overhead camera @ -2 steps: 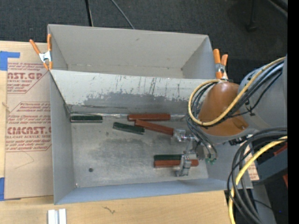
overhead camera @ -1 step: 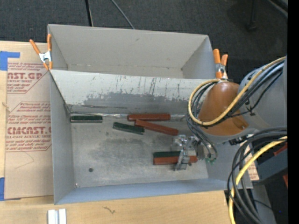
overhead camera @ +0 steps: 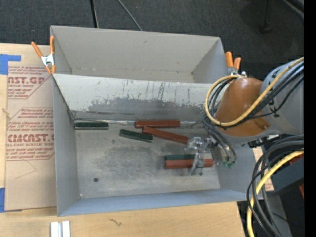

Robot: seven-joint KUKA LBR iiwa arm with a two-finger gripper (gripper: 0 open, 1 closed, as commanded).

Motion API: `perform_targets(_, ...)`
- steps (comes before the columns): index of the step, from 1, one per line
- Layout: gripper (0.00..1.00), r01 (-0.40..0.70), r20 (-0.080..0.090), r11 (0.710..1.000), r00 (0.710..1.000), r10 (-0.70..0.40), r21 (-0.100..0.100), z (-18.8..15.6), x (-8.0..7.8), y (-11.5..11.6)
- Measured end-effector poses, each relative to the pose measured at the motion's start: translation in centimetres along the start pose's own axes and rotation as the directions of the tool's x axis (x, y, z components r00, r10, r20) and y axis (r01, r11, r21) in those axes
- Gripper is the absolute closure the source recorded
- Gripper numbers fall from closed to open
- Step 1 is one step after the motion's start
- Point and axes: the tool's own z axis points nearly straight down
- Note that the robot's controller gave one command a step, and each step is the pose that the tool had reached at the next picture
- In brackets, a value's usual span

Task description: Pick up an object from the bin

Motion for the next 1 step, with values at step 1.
perform_targets(1,1.00,0.000,-0.001,1.000,1.000,0.000,0.000,-2.09,-0.04,0.01)
